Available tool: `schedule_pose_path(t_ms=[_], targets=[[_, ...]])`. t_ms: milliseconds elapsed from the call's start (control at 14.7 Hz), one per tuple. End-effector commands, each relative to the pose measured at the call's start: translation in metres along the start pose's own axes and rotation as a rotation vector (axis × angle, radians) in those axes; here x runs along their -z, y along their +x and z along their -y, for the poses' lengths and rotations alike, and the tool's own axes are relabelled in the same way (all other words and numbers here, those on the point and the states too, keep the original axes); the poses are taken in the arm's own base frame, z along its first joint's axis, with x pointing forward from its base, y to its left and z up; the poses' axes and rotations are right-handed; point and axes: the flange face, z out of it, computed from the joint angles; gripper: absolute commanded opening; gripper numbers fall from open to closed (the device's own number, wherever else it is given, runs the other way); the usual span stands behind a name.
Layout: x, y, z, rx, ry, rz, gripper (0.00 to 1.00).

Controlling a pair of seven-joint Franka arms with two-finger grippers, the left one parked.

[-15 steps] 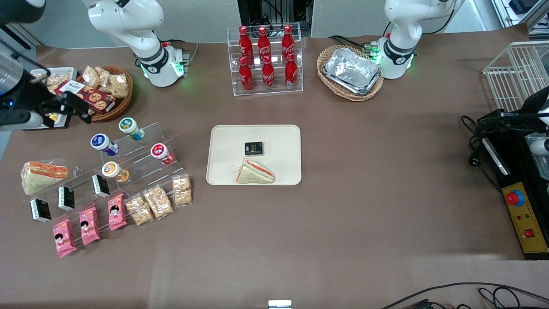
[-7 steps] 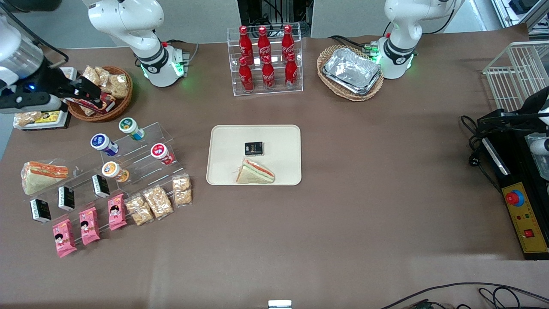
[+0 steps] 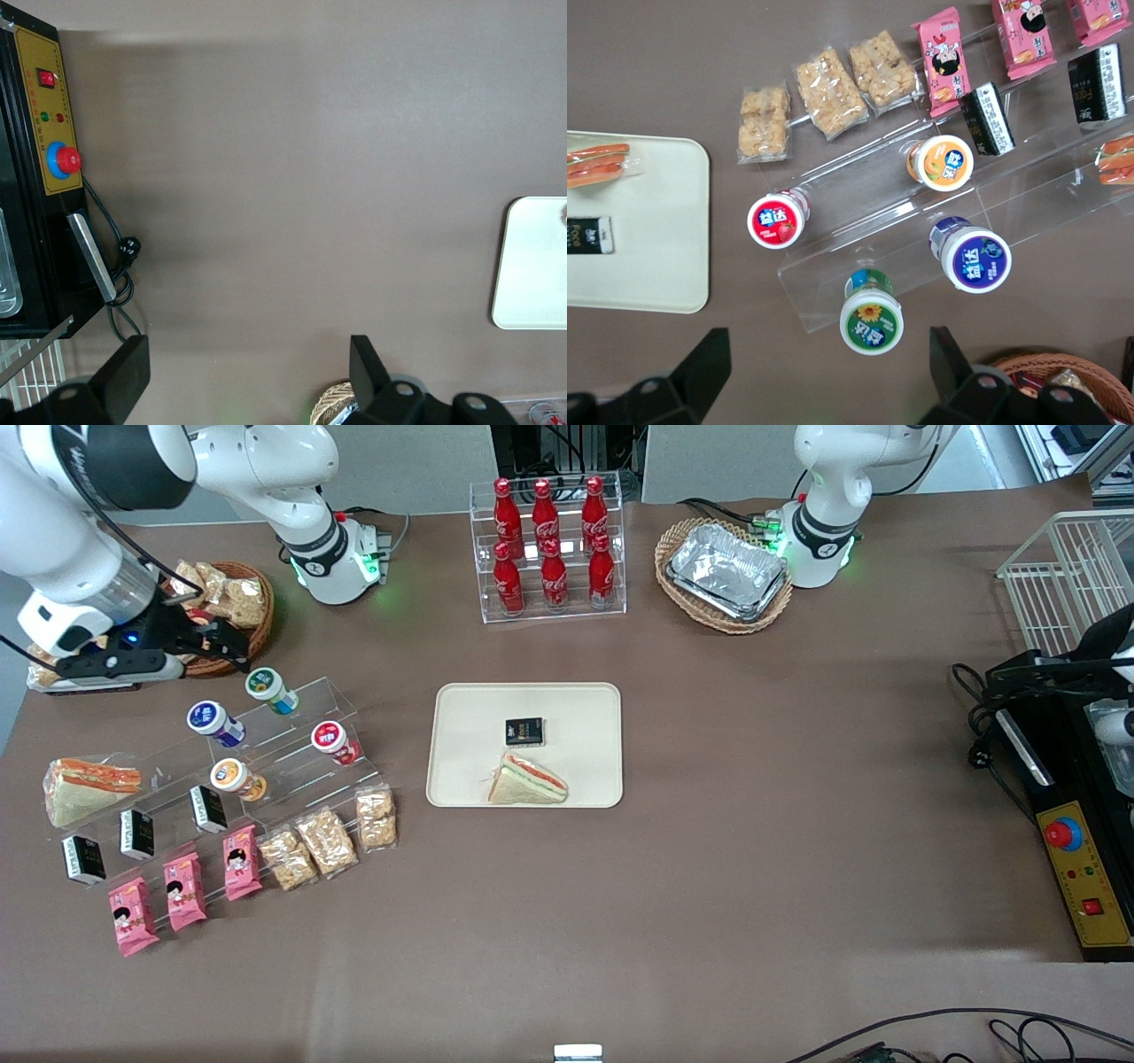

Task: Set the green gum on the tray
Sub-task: 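Lower the open right gripper around the green-labelled yogurt bottle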

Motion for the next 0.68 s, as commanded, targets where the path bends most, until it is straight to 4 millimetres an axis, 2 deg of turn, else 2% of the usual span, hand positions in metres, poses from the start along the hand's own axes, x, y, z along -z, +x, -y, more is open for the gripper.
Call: schedule_pose_path(t_ms=[0, 340, 612], targets=[[-0.03, -0.013, 0.0, -0.017, -0.006, -0.036, 1.0], [-0.068, -0.012, -0.001, -0.02, -0.006, -0.049, 1.0], [-0.08, -0.016, -0.002, -0.015, -0.007, -0.051, 1.0]])
